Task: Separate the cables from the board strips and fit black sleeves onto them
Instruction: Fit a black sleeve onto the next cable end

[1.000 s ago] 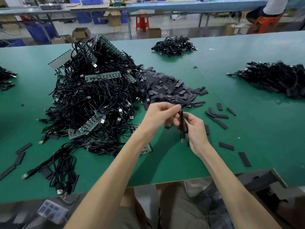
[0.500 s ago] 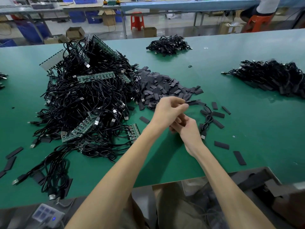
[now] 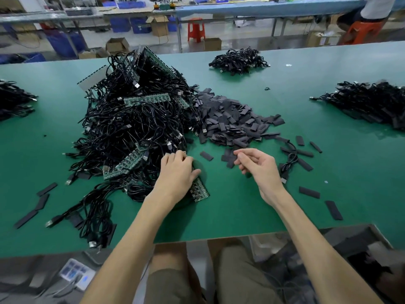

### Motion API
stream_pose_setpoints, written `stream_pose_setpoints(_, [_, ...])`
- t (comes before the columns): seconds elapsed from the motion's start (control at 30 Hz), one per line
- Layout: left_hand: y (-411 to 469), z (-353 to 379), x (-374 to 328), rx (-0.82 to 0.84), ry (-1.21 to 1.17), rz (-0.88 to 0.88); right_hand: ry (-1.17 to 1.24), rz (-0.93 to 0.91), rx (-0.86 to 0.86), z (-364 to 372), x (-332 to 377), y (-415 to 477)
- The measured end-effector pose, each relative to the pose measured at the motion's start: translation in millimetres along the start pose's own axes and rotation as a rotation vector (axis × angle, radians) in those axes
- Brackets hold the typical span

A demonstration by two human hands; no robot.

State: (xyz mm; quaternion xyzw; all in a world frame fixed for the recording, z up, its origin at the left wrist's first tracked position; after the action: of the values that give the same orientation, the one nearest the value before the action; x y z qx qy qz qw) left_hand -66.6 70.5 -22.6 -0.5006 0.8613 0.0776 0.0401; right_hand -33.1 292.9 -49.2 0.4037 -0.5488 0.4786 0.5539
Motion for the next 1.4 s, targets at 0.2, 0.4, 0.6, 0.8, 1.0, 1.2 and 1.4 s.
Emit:
stream_pose_setpoints(0.2, [1.1,-4.9,7.6,-0.092,-0.406,-0.095,-0.136,-0.014,0.027,9.2,2.9,-3.0])
stream_pose_setpoints(0.4, [13.7,-29.0,-4.3,-0.295,-0.682,-0.057,-0.313,-0.043,0.146,35.2,5.8,-6.9])
stream_pose_setpoints(0.6, [27.2,-48.0,-19.3,-0.498,-0.912,-0.03,-0.364,-0.043,0.206,43.1,7.5,-9.5])
stream_pose_setpoints(0.8, [34.6,-30.9,-23.8,-0.371,-0.871,-0.026,-0.391,-0.045,0.235,44.7,2.4,-6.8])
stream_pose_setpoints(1.0, [37.6,-37.4,-14.3,-0.293,-0.598,-0.007,-0.357,-0.081,0.212,43.8,9.0,-6.8])
stream_pose_setpoints(1.2, [34.8,-23.6,-7.9,-0.325,-0.761,-0.085,-0.365,-0.082,0.214,45.6,9.4,-8.7])
stream_pose_setpoints(1.4, [38.3,-12.1,-10.9,-0.33,-0.713,-0.129,-0.383,-0.067,0.189,42.8,6.1,-6.9])
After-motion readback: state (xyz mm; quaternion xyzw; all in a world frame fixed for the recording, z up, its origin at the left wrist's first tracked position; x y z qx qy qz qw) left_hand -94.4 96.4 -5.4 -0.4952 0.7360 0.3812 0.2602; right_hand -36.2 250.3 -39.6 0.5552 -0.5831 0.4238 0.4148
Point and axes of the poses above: each hand's wrist, its own y-axis towards the middle knuckle, its own z-axis out of the palm, x = y × z, the point moved 10 cm from there along y, towards the middle knuckle, and after that the axes turned 10 degrees about z, right-handed, at the moved point
